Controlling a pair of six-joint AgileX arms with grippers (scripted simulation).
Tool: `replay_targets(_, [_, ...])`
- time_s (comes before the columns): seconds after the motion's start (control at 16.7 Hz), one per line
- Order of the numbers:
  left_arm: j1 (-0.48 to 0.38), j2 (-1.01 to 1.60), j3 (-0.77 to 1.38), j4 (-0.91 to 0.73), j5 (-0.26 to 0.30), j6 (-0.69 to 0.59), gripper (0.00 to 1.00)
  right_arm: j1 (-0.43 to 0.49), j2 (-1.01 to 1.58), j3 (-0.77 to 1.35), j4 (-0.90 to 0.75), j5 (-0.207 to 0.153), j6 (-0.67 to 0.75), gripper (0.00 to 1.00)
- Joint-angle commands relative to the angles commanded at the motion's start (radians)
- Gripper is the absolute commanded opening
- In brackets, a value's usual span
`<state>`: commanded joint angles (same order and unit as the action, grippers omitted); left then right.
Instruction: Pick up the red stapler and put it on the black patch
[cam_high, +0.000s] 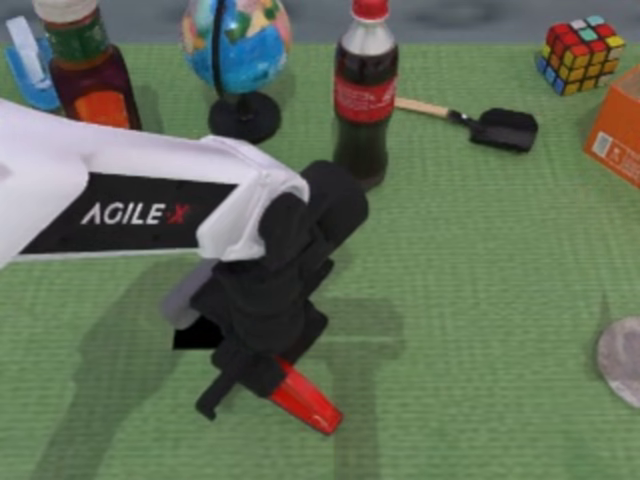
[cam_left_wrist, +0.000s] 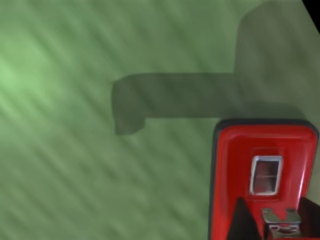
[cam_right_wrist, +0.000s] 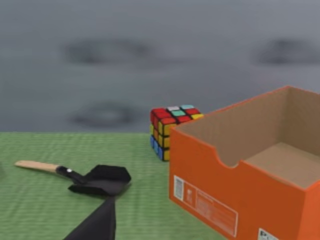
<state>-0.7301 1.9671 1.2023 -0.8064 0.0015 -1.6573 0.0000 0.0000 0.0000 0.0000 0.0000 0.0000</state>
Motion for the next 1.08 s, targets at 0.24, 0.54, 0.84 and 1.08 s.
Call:
replay_targets(0.24, [0.0, 0.0, 0.0, 0.0, 0.0, 0.0, 0.0, 0.0, 0.0, 0.0, 0.0, 0.0, 0.0, 1.0])
replay_targets(0.54, [0.0, -0.005, 0.014, -0.017, 0.0, -0.001, 0.0, 0.0, 0.0, 0.0, 0.0, 0.0, 0.0, 1.0])
replay_targets(0.84, [0.009, -0.063, 0.143, -0.218, -0.001, -0.009, 0.0, 0.0, 0.0, 0.0, 0.0, 0.0, 0.0, 1.0])
replay_targets(1.08, [0.017, -0.118, 0.241, -0.363, -0.001, -0.005, 0.0, 0.0, 0.0, 0.0, 0.0, 0.0, 0.0, 1.0])
